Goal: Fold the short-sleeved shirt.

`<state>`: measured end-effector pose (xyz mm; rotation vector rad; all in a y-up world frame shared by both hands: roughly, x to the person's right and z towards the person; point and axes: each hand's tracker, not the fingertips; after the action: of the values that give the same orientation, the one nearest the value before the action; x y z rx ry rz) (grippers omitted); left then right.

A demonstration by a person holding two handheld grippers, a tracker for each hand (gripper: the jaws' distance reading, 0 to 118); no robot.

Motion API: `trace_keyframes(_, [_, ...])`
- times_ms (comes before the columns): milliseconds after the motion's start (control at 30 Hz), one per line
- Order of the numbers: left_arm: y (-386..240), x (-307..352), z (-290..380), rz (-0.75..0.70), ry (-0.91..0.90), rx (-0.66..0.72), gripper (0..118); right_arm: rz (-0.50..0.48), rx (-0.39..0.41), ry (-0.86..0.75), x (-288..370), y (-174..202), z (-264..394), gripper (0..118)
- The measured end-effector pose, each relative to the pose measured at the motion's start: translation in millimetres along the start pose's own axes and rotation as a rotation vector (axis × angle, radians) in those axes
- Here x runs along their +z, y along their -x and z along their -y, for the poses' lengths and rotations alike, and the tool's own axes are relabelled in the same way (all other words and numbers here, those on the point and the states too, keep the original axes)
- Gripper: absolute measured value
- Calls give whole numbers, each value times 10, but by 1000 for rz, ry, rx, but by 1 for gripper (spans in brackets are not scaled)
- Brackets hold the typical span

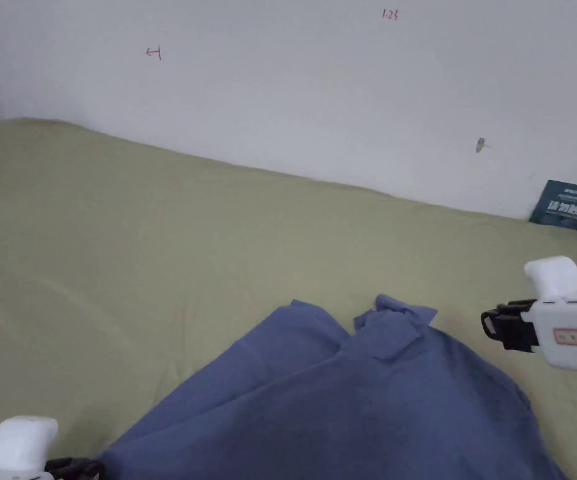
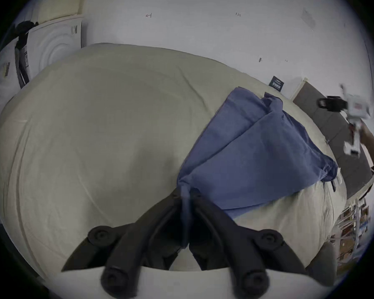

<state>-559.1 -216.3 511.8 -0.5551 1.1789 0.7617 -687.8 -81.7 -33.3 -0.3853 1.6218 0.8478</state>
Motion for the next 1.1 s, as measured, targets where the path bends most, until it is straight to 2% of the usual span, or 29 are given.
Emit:
trace_keyframes(33, [-2, -7, -3, 0, 3, -1, 4, -39, 60, 88, -249, -26, -145, 25])
trace_keyframes(67, [-6, -13, -2, -2, 4, -3, 4, -49, 57, 148, -482, -106, -244, 51])
trace_keyframes(100, [-10, -23, -2, -3, 5, -2, 4, -69, 46, 214, -686, -168, -311, 90])
trace_keyframes(133, [1, -42, -24, -6, 8, 0, 4, -77, 28, 281, -911, -207, -338, 103])
trace_keyframes(300, [54, -94, -36, -5, 13, 3, 4, -120, 2, 331, -1757, -382, -241, 103])
trace_keyframes(433, [72, -136, -24, 7, 13, 14, 4, -113, 34, 367, -2108, -332, -95, 104])
trace_keyframes(467, [74, -142, -16, 8, 11, 23, 4, -146, 13, 356, -2129, -319, -72, 103])
trace_keyframes(500, [72, -148, -11, 9, 9, 28, 4, -153, -14, 298, -2082, -333, -66, 92])
trace_keyframes(533, [106, -136, -7, 9, 5, 29, 4, -171, -53, 258, -2032, -352, -54, 73])
trace_keyframes(567, [103, -134, -7, 8, 1, 34, 4, -195, -94, 230, -1983, -428, -56, 48])
trace_keyframes(600, [97, -136, -11, 9, -1, 39, 4, -194, -109, 208, -1932, -414, -36, 0])
trace_keyframes(667, [108, -149, -10, 16, -6, 38, 4, -210, -82, 191, -1824, -312, 7, 0])
trace_keyframes(700, [102, -153, -18, 15, -8, 40, 4, -147, -44, 154, -1748, -265, -7, 0])
trace_keyframes(767, [82, -118, -53, 14, -15, 47, 4, -167, -90, 88, -1534, -176, -29, 0])
trace_keyframes(833, [-19, -18, -151, 38, -79, 29, 4, -112, -114, -43, -1156, -77, -76, 0])
trace_keyframes(900, [-32, 109, -354, 58, -115, 18, 4, -93, -174, -163, -774, -103, -140, 0])
trace_keyframes(933, [135, 134, -433, 64, -131, 10, 4, -93, -179, -217, -563, -95, -212, 0])
trace_keyframes(1000, [85, 254, -760, 71, -190, -45, 4, -40, -150, -312, -180, -117, -360, 0])
trace_keyframes(1100, [-82, 487, -1392, 56, -294, -124, 4, 20, -158, -406, 410, -263, -675, 0])
